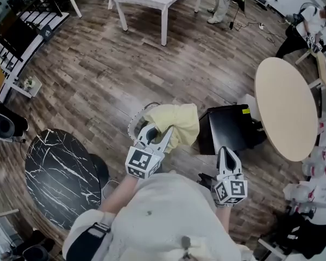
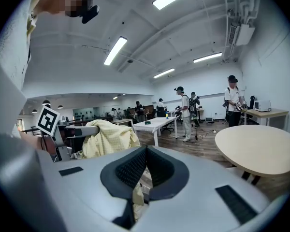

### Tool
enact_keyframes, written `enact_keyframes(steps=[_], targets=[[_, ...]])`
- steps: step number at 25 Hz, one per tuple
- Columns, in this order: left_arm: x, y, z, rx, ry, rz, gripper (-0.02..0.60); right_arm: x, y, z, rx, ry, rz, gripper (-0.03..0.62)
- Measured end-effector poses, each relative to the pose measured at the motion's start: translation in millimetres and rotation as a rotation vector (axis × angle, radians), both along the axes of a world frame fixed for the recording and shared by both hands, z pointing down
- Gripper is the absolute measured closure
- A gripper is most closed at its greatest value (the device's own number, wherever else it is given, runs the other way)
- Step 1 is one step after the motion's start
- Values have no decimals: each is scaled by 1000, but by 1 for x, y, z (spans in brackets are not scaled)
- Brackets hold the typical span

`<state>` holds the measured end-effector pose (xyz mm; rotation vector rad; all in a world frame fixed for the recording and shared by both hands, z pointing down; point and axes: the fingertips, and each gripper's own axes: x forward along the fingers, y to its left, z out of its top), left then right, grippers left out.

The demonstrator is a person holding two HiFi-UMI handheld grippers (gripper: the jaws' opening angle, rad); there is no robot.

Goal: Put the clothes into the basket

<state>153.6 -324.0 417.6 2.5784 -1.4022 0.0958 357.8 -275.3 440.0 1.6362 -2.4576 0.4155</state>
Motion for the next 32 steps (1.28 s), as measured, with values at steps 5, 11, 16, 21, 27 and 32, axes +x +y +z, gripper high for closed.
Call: enact_keyframes(steps=[5,11,16,21,27,32], targets=[[0,-36,16,-19,-16,70,485,-4,-20,6,-14,7,68,585],[-10,-69,38,-42,-42,152,485,-22,-39,11,-24,20,141,585],[-16,-91,53,-69,-52,211,485,-35,-55,15,-24,21,190,585],[-25,-102,76,-111,-54,269,485,-53,-64,18,-18,20,222,585],[-37,-99,107,-150,-88,332,485,-74,-66,27,-11,9,240,585],[-50,-103,130,-203,-88,315,485,-91,-71,27,-21,9,223,585]])
